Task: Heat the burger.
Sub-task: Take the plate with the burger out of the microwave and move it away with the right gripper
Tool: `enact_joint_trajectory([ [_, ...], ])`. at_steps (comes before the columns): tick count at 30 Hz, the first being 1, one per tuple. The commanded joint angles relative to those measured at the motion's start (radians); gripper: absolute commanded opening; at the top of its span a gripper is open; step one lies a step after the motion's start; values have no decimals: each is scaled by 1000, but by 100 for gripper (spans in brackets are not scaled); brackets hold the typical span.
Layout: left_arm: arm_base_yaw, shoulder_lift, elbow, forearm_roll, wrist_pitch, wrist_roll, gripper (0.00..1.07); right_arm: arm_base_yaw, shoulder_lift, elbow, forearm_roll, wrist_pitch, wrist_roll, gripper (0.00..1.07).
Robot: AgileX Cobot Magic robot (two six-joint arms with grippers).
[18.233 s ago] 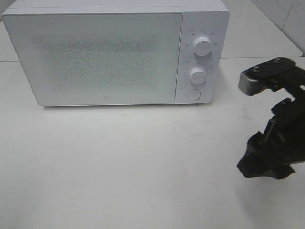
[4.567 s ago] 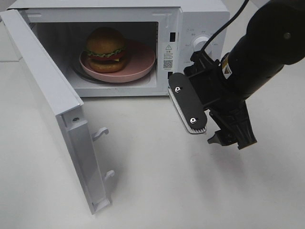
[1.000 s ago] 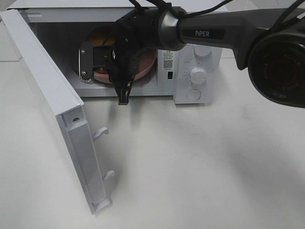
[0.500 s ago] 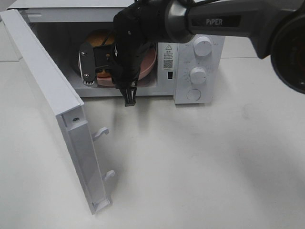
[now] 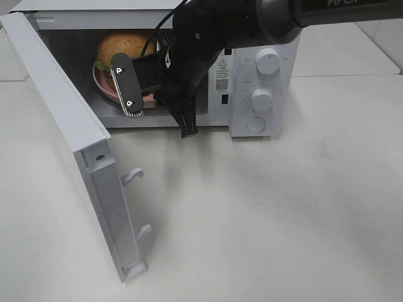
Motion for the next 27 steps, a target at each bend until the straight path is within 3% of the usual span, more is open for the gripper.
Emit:
enact_joint_trajectory([
  [1,2,-8,0,-2,-11,-1,98,3,-54,53,-10,-89,-24,0],
  [27,2,-8,0,-2,-11,-1,98,3,-357,496,157,-223,-200,0],
])
